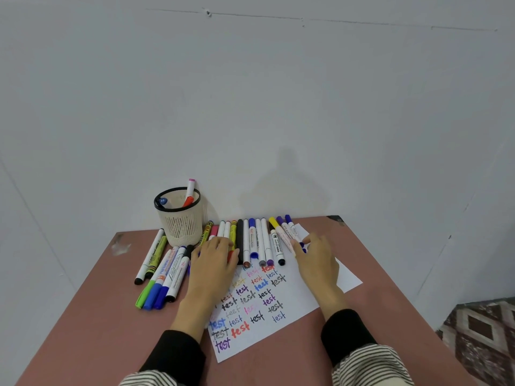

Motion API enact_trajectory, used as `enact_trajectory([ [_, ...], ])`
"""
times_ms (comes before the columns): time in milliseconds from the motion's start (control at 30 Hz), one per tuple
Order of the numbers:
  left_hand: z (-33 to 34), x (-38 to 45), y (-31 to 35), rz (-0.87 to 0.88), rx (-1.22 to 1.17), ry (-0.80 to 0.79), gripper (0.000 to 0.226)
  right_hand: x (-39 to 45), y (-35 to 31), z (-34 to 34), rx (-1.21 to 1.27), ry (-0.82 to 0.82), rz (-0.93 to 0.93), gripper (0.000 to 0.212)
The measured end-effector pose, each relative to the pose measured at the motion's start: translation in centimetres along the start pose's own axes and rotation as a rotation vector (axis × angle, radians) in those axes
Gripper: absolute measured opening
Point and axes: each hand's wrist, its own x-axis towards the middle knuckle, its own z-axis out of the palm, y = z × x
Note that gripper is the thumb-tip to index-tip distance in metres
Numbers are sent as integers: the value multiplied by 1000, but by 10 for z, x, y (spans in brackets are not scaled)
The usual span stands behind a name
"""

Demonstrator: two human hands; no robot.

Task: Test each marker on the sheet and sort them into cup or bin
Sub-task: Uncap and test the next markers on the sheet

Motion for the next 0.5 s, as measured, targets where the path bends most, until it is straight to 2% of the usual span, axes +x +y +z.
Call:
enact_trajectory([
  [200, -6, -1, 5, 38, -38, 115, 24, 3, 2, 4, 89, 49, 56, 14],
  [367, -7, -1, 2, 45, -69, 151, 22, 0, -3, -8, 567, 151, 150, 12],
  [433, -8, -2, 3, 67, -111, 182, 24, -2, -5, -13, 699, 96, 103, 11],
  [500, -10, -4, 7, 127, -143, 224, 33, -3, -6, -15, 714, -40, 18, 6],
])
